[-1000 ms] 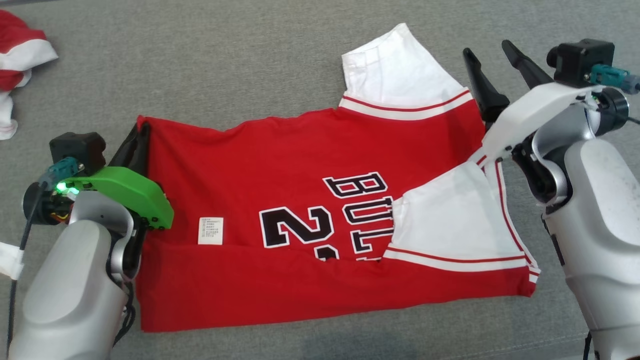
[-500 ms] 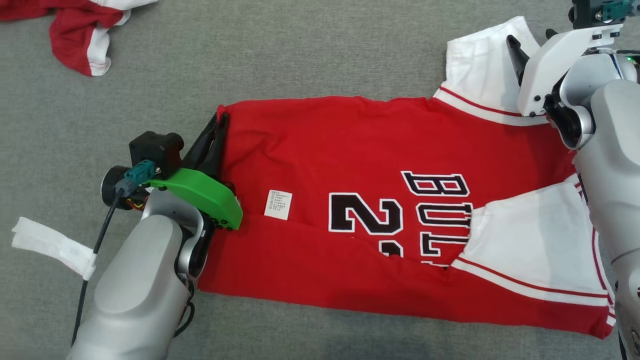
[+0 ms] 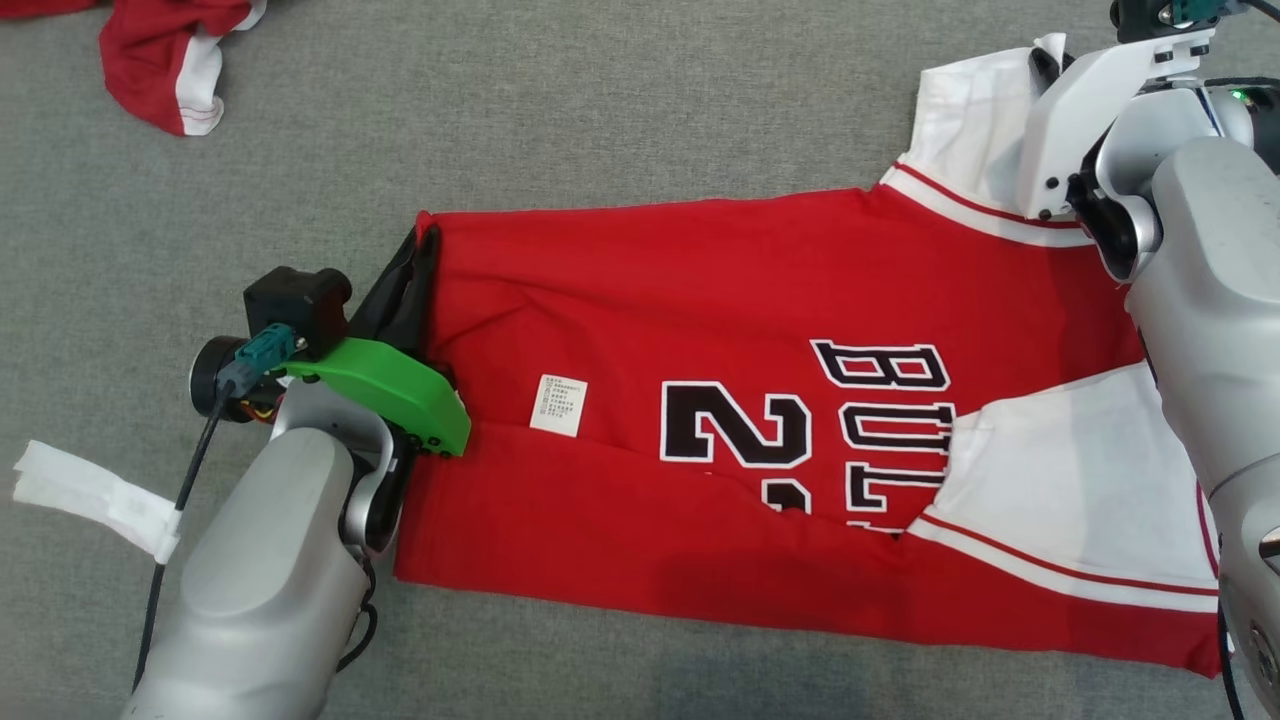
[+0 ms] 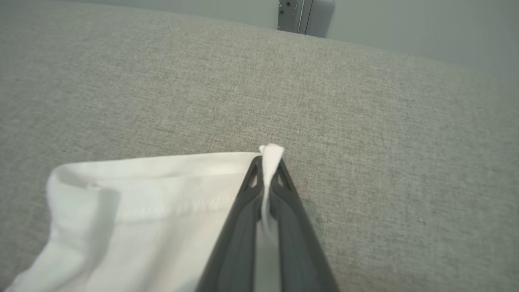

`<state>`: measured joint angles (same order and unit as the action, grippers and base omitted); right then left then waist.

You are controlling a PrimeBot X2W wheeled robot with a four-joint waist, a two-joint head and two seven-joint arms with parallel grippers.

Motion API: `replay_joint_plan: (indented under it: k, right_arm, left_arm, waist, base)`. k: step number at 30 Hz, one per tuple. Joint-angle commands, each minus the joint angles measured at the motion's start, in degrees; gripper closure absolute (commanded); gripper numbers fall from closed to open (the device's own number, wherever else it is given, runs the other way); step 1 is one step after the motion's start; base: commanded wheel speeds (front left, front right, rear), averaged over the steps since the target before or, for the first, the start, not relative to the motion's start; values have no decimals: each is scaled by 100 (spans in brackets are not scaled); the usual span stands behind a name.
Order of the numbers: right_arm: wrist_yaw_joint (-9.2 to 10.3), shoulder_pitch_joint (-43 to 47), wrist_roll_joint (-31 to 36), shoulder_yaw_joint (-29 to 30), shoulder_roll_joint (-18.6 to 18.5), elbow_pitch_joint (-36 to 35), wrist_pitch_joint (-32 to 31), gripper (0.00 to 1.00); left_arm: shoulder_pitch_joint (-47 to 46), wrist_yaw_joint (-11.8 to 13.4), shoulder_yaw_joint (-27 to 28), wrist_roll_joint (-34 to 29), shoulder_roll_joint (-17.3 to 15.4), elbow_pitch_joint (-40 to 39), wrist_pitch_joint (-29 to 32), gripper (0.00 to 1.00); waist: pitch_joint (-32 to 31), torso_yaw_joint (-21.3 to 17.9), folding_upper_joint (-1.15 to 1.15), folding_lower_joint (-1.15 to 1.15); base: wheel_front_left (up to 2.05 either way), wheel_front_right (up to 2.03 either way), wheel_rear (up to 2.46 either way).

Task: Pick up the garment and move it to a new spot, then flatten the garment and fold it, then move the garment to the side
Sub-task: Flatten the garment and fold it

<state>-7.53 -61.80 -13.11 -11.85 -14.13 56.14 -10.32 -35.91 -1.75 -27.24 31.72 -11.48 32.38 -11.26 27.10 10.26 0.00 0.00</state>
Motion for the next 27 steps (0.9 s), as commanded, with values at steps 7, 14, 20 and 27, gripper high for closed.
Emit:
replay_joint_plan:
  k: [7,14,20,27]
  right_arm:
    - [8,267,-633,-453,-53,-457,584,100]
    - [8,1101,-1477,-923,-463,-1709,859,100]
    - [8,2223,-1984,-771,-855,-3128,778,100]
    - [8,3731,-1976,-268,-869,-4583,362,100]
  left_arm:
    - [31,75,118,22,-182,-58,-178,100]
    - [406,132,203,44,-389,-436,-258,100]
    - [991,271,253,45,-691,-1096,-242,100]
    - [1865,556,278,-51,-1160,-2258,-107,100]
  waist:
    - [-347,-431,0,0]
    - [-731,-771,0,0]
    - [-1017,-966,0,0]
    - [-1272,-1127,0,0]
  base:
    - [0,0,0]
    - [0,0,0]
    - [0,0,0]
    - [0,0,0]
